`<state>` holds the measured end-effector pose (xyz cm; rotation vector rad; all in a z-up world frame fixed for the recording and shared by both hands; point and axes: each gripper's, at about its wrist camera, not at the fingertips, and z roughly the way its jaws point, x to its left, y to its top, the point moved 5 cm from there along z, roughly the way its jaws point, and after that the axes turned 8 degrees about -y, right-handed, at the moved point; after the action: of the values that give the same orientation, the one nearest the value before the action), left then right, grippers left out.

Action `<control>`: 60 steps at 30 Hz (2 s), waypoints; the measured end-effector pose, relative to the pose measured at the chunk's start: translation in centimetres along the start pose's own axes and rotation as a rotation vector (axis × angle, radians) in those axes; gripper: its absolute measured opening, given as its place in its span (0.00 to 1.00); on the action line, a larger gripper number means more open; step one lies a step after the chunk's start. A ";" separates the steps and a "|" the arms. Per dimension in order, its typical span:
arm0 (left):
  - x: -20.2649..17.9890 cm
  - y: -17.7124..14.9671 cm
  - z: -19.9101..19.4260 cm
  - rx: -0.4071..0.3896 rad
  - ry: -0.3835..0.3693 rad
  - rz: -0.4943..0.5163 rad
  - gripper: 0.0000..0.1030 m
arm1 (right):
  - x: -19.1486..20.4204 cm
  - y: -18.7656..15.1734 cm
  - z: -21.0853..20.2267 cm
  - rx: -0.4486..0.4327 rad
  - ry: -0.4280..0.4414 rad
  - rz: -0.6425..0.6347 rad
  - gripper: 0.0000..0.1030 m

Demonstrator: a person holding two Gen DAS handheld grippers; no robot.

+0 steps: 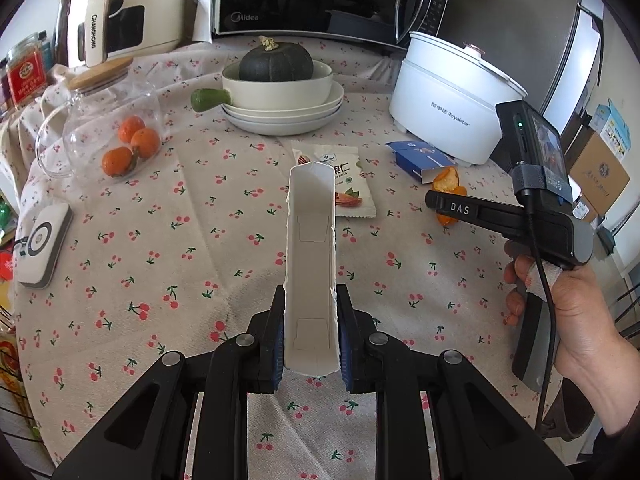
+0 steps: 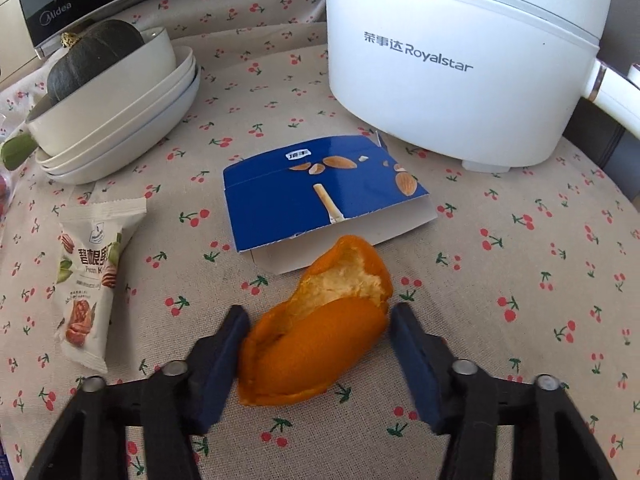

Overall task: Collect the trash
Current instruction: 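Grasp the orange peel with the right gripper while the left gripper holds the box, then carry the orange peel and white box over the brown bin and open both grippers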

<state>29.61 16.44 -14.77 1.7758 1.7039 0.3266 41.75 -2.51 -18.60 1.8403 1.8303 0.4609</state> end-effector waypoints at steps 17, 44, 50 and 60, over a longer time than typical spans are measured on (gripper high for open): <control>-6.6 -2.7 -5.3 0.012 0.000 0.020 0.22 | -6.4 -6.6 -10.0 0.041 0.129 -0.033 0.25; -23.4 -10.5 -6.5 0.105 -0.157 0.184 0.22 | -21.5 -17.8 -20.8 0.107 0.041 -0.037 0.25; -27.7 -11.5 -4.8 0.153 -0.222 0.239 0.22 | -24.7 -18.8 -20.9 0.121 0.029 -0.001 0.25; -34.4 -13.6 -1.4 0.231 -0.323 0.325 0.22 | -29.6 -20.8 -20.7 0.145 -0.027 0.010 0.25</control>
<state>13.60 -16.86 -13.18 2.1449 1.2667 -0.0261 11.75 -30.19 -10.24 1.9420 1.8809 0.3120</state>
